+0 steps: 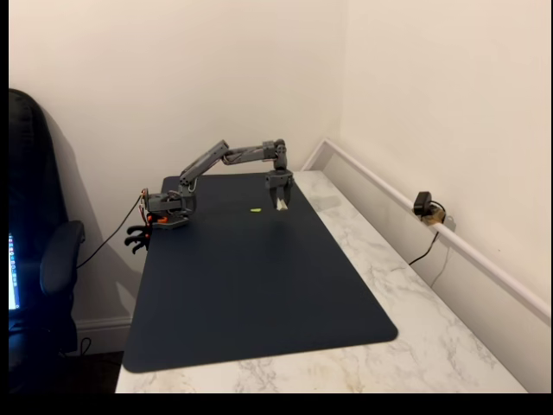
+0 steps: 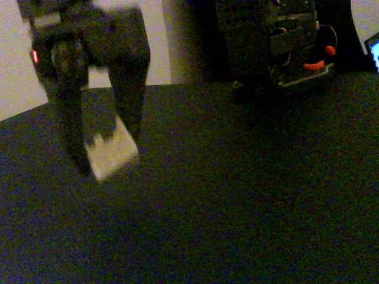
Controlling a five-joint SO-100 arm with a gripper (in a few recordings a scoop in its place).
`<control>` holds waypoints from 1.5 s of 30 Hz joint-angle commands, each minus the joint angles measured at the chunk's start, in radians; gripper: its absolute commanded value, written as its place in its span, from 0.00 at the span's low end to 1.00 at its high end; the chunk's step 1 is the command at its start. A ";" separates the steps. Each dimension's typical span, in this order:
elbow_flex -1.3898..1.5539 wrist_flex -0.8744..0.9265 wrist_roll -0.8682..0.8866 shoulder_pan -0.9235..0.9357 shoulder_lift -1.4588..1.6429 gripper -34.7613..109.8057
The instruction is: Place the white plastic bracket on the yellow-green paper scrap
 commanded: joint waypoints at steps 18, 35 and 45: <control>0.724 -0.175 0.044 0.169 0.655 0.24; 0.969 -0.367 0.032 0.267 0.652 0.24; 1.063 -0.453 0.049 0.270 0.629 0.24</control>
